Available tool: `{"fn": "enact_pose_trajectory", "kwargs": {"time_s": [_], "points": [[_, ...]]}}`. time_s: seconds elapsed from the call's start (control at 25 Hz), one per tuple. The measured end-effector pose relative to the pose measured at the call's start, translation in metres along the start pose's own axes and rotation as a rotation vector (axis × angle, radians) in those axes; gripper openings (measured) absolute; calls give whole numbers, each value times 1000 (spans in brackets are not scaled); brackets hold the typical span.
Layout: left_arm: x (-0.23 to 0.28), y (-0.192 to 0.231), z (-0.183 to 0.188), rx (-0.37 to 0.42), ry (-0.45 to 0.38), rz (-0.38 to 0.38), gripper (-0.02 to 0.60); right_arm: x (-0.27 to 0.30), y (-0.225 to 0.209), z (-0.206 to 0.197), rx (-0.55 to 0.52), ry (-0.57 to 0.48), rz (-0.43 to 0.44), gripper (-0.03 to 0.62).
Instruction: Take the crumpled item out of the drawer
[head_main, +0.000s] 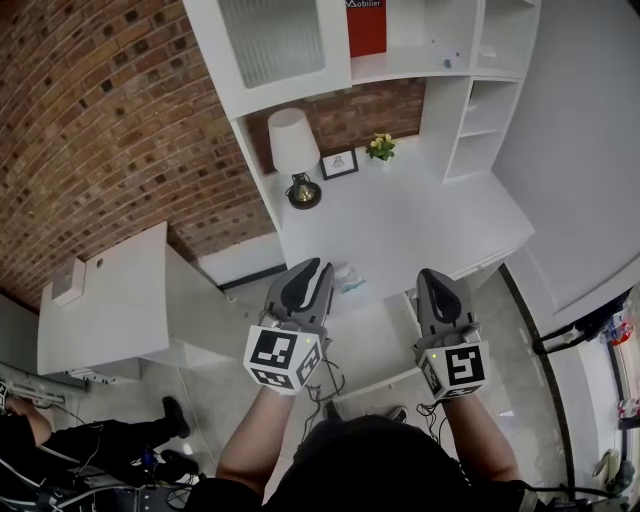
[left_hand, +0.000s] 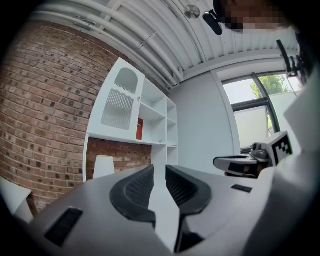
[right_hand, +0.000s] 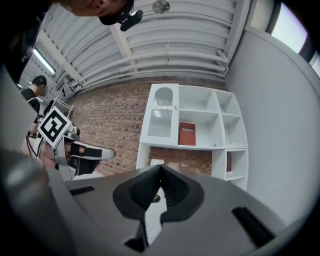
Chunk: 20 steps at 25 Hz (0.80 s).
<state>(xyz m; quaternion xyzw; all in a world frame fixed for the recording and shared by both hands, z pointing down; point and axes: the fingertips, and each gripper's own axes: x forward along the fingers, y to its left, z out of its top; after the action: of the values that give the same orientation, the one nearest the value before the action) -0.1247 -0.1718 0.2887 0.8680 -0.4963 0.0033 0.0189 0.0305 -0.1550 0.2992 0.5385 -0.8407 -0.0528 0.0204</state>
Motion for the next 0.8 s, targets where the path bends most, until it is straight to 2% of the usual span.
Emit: {"fn": "enact_pose_trajectory", "kwargs": {"time_s": [0.16, 0.56, 0.8], "points": [[-2, -2, 2, 1, -7, -1, 71, -4, 1, -2, 0, 46, 1, 0], [2, -4, 1, 5, -7, -2, 71, -2, -5, 1, 17, -5, -3, 0], [3, -3, 0, 6, -2, -1, 71, -1, -5, 2, 29, 6, -4, 0]]}}
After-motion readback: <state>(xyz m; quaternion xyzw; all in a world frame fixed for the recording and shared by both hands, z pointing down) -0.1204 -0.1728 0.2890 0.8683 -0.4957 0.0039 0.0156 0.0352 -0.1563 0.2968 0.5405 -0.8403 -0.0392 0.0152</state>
